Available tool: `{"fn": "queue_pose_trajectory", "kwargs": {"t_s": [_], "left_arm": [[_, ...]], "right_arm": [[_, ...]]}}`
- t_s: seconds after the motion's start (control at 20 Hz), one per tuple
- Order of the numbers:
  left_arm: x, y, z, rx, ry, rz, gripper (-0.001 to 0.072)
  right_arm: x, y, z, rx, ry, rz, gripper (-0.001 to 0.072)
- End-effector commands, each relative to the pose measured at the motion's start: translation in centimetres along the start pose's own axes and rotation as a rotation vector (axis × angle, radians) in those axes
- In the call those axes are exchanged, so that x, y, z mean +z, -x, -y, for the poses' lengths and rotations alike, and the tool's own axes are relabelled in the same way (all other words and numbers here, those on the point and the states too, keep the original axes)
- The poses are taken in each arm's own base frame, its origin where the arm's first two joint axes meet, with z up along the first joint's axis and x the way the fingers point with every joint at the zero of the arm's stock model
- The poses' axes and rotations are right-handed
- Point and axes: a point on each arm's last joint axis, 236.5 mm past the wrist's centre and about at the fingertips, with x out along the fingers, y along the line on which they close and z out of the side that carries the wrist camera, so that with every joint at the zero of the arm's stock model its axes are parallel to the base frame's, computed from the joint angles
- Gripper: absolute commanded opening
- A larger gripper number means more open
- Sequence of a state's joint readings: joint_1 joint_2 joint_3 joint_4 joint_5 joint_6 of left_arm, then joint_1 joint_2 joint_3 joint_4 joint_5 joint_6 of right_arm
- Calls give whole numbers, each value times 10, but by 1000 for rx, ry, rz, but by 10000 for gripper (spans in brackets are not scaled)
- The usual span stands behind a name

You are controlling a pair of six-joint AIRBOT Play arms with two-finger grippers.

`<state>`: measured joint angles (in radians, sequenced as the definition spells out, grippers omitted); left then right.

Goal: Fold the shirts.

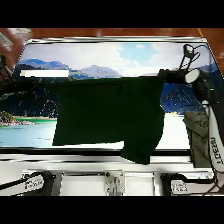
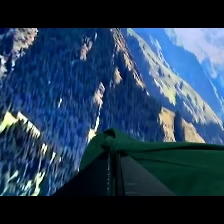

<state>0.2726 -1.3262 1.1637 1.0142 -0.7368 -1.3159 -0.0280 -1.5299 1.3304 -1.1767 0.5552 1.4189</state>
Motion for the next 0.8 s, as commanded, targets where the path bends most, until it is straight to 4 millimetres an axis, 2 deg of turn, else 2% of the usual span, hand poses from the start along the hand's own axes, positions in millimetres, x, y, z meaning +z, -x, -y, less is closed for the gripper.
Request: {"fn": "queue_pose_trajectory", "kwargs": {"t_s": [0.0,0.2,0.35,0.5,0.65,0.75], "left_arm": [[-6,-65,-12,11,89,39,39],[-21,-97,-12,28,81,29,39],[-35,-105,-8,20,57,-15,39],[-53,-95,-4,-18,-71,-116,39],[-89,-76,-8,-49,-125,-321,39],[-112,-66,-8,-78,-112,-427,39]], "right_arm": [[15,-55,-5,-27,5,196,63],[-9,-82,4,-43,1,158,63],[-23,-86,4,-39,2,105,63],[-46,-68,3,-30,52,-46,63],[-94,-33,23,-60,120,-318,63],[-129,-7,38,-82,107,-505,63]]}}
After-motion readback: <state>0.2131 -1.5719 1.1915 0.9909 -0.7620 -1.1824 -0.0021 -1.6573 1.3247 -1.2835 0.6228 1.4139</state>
